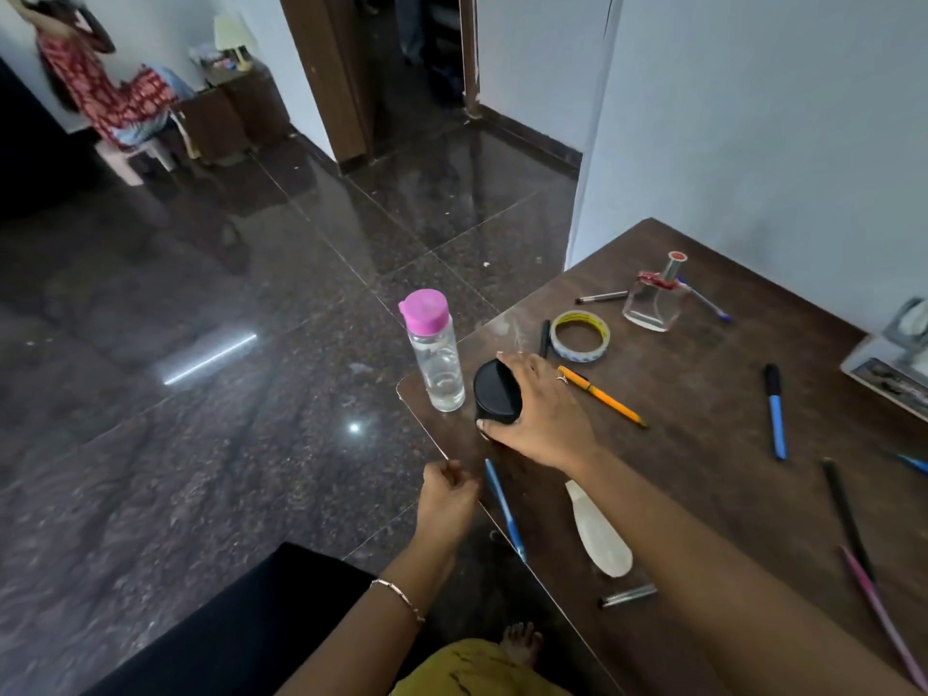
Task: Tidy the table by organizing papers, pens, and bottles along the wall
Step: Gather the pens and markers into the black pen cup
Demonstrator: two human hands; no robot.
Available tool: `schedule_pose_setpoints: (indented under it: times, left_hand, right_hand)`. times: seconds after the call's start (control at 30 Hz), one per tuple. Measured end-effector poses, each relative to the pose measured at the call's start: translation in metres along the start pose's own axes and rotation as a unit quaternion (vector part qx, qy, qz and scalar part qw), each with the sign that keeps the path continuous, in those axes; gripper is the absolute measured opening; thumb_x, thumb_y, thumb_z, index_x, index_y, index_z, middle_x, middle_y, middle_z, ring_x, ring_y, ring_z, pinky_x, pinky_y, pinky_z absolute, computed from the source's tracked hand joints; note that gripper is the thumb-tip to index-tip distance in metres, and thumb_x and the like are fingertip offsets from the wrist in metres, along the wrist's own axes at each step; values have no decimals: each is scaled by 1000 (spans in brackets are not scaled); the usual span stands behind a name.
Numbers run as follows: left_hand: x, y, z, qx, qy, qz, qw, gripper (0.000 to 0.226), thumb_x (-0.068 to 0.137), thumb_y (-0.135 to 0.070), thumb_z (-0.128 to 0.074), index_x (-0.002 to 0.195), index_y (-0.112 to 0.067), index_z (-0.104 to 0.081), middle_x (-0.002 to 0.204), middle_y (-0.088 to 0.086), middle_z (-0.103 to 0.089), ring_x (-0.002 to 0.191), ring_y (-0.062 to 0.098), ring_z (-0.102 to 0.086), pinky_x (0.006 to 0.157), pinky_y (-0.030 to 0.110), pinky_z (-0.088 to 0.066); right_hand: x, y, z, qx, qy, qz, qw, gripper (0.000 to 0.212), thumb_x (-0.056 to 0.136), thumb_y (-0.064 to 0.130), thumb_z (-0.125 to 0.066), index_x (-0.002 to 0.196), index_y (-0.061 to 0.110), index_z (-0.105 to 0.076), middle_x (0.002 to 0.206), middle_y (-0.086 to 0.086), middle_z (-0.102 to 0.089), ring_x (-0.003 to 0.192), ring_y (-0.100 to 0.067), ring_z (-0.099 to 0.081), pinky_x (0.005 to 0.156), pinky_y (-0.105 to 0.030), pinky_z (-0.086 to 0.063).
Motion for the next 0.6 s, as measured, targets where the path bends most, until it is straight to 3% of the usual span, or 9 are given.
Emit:
schedule_pose_setpoints:
  times: [0.17, 0.3, 0.37, 0.43, 0.5, 0.6]
  left_hand:
    - [-1, -1, -10, -10, 22, 4, 1000, 21, 85, -7, -55, 104, -13, -47, 96, 8, -61, 86, 24, -64, 85, 48, -55]
    - [-6, -31, -16, -62, 26, -24, 997, 14, 94, -27, -49, 94, -12, -49, 80, 8, -58, 70, 20, -56, 67, 38, -50]
    - [-13, -53, -39, -149, 99, -19, 984, 33, 99, -38, -45, 90, -10, -60, 74, 7, -61, 66, 20, -54, 61, 33, -47]
    - [-21, -72, -71, -224, 195, 13, 955, 44, 95, -49, -45, 103, -11, -66, 89, 10, -67, 80, 23, -59, 67, 31, -50]
    - [-31, -86, -102, -232, 266, 34, 935, 46, 91, -49, -52, 116, -13, -64, 106, 10, -70, 92, 21, -64, 73, 30, -54]
    - [-46, -104, -145, -204, 323, 32, 923, 37, 88, -40, -61, 110, -11, -66, 96, 8, -73, 83, 18, -68, 71, 31, -57]
  right_hand:
    - [1, 0, 9, 22, -39, -5, 999, 83, 68, 49, -73, 140, 28, -38, 128, 1, -47, 121, -19, -47, 94, -34, -47]
    - [-12, -5, 35, 77, -78, -40, 993, 81, 69, 48, -70, 141, 33, -36, 125, 3, -43, 118, -14, -47, 94, -29, -44]
    - [-27, -15, 54, 105, -113, -67, 986, 79, 70, 43, -72, 140, 33, -38, 125, 5, -42, 116, -10, -46, 96, -26, -42]
    - [-46, -29, 73, 143, -146, -90, 975, 75, 71, 35, -76, 137, 32, -41, 125, 5, -42, 115, -5, -45, 98, -22, -38]
    - [-69, -48, 91, 169, -175, -108, 964, 72, 71, 29, -79, 134, 30, -44, 123, 5, -45, 113, -4, -45, 97, -18, -37]
    - [-109, -85, 109, 212, -210, -148, 943, 72, 67, 25, -83, 128, 27, -44, 123, 7, -48, 112, 1, -49, 95, -22, -45]
Point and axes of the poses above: each hand's wrist, its own x-axis towards the middle knuckle, its own z-axis out of the back of the hand, y = z × x, the point moved 10 cm from there along x, towards the middle knuckle
